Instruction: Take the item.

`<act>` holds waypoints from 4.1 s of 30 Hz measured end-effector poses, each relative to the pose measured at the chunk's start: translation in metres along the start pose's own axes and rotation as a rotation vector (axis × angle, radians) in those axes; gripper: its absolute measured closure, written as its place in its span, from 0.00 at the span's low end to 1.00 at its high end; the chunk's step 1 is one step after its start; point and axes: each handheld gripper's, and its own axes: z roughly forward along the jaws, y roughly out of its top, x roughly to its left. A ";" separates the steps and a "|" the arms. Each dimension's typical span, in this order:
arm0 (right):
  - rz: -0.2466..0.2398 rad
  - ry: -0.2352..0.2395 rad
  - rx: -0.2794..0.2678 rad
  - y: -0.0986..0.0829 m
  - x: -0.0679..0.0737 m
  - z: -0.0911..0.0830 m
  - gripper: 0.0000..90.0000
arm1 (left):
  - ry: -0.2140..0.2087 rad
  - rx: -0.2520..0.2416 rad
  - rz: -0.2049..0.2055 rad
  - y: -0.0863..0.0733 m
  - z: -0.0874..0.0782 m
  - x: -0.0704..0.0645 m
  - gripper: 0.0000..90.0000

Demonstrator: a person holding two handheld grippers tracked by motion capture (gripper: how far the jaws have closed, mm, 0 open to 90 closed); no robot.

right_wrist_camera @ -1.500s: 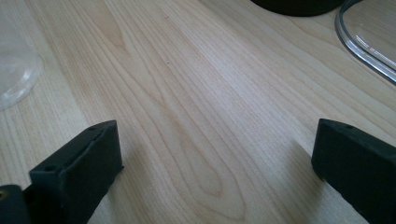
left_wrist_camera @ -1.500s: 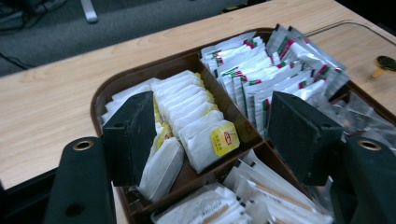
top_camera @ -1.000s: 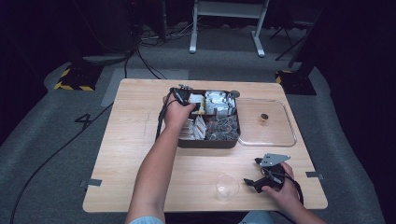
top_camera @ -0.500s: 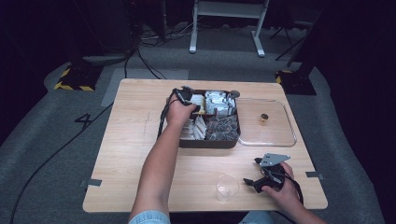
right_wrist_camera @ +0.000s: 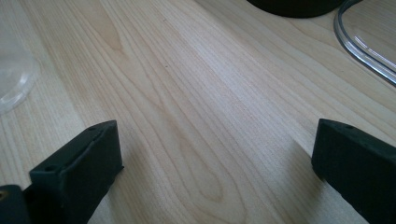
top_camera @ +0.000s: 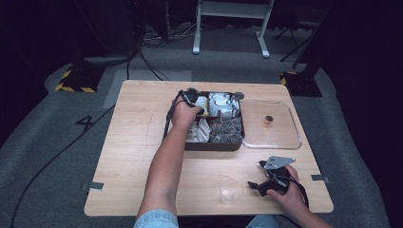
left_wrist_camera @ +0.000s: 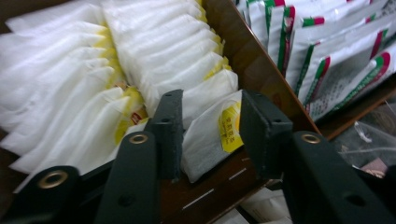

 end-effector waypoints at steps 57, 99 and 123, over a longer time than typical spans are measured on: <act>0.004 -0.002 -0.001 0.000 0.000 0.000 0.02 | -0.135 -0.213 0.310 0.004 -0.152 -0.043 1.00; 0.005 -0.006 0.000 0.000 0.002 0.000 0.03 | -0.433 -0.307 0.548 -0.124 -0.196 -0.157 1.00; 0.006 -0.008 -0.002 0.000 0.002 0.000 0.03 | -0.502 -0.306 0.568 -0.177 -0.158 -0.183 1.00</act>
